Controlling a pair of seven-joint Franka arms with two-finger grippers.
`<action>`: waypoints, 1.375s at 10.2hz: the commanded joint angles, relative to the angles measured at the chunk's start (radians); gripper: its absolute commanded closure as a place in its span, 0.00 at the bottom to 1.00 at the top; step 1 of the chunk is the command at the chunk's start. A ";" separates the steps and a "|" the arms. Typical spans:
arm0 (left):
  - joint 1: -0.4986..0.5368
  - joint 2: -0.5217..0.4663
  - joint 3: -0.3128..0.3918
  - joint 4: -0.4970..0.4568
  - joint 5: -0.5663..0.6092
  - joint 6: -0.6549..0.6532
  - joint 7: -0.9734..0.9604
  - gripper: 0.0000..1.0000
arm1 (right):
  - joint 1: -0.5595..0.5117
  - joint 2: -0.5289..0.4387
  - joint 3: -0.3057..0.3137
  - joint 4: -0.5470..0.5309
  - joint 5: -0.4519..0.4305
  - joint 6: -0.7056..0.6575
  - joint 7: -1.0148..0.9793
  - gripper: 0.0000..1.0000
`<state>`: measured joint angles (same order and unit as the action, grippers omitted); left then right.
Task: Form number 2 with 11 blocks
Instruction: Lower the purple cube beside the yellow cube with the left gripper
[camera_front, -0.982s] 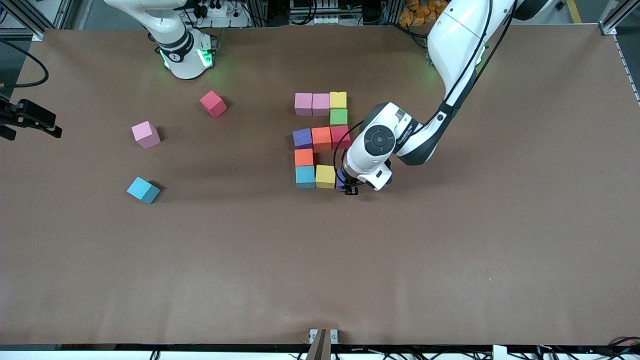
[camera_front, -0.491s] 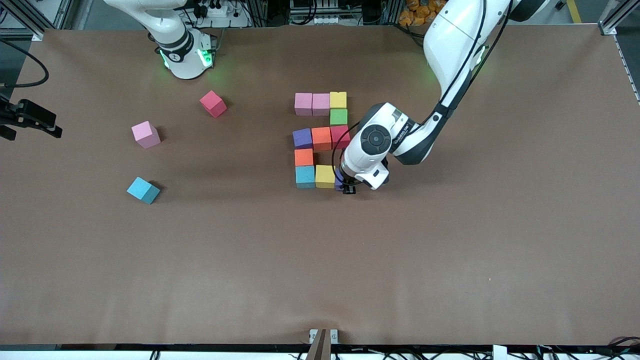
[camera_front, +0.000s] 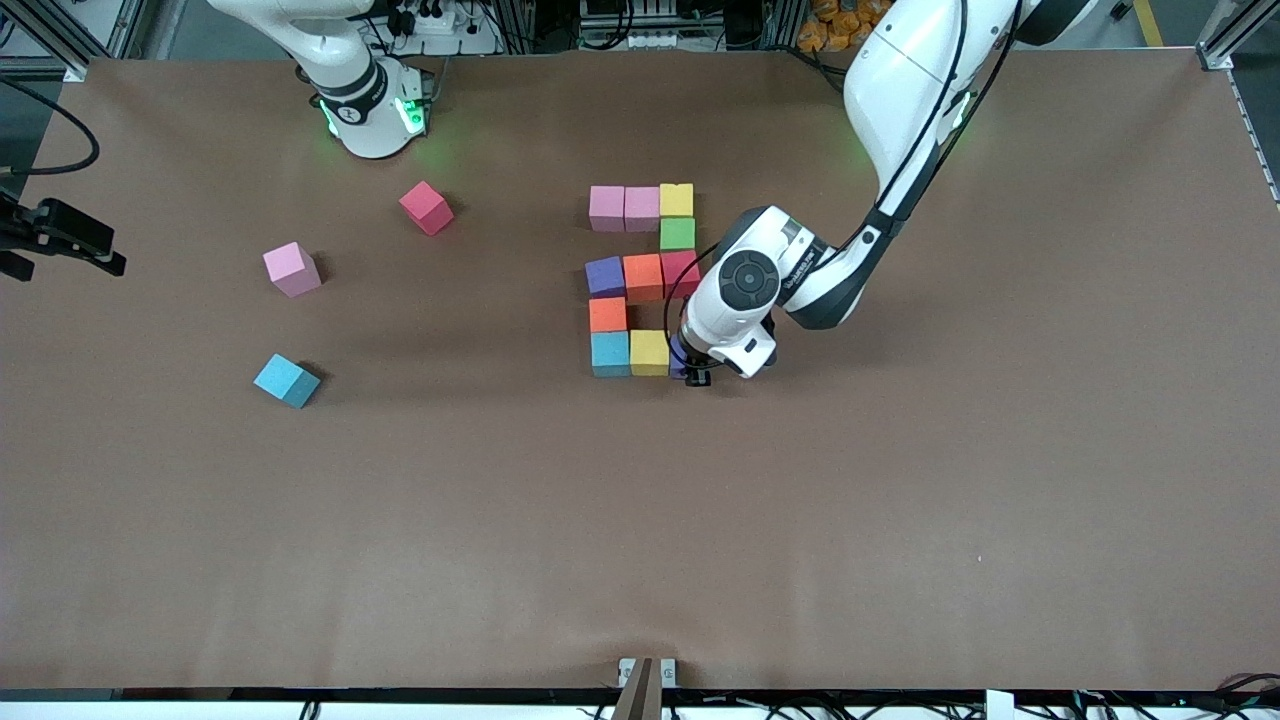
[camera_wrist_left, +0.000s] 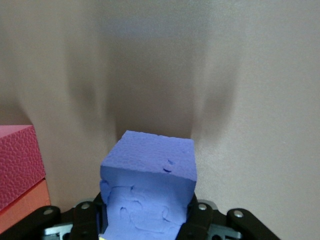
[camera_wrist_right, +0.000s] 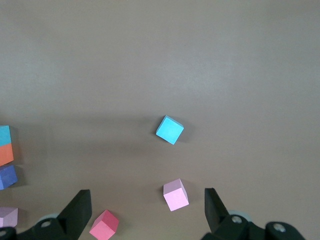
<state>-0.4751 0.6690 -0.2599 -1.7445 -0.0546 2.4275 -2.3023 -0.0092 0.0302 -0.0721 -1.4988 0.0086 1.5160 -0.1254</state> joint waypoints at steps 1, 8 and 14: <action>-0.011 0.000 0.011 -0.015 -0.047 0.016 0.001 0.57 | -0.003 0.002 0.003 0.009 0.011 -0.005 0.007 0.00; -0.003 0.003 0.004 -0.013 -0.062 0.016 0.001 0.42 | -0.003 0.002 0.003 0.009 0.011 -0.005 0.007 0.00; 0.004 0.012 -0.019 -0.010 -0.045 0.016 0.033 0.00 | -0.003 0.002 0.003 0.009 0.011 -0.004 0.009 0.00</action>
<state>-0.4746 0.6808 -0.2669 -1.7517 -0.0932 2.4314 -2.2938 -0.0093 0.0302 -0.0721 -1.4988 0.0086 1.5161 -0.1254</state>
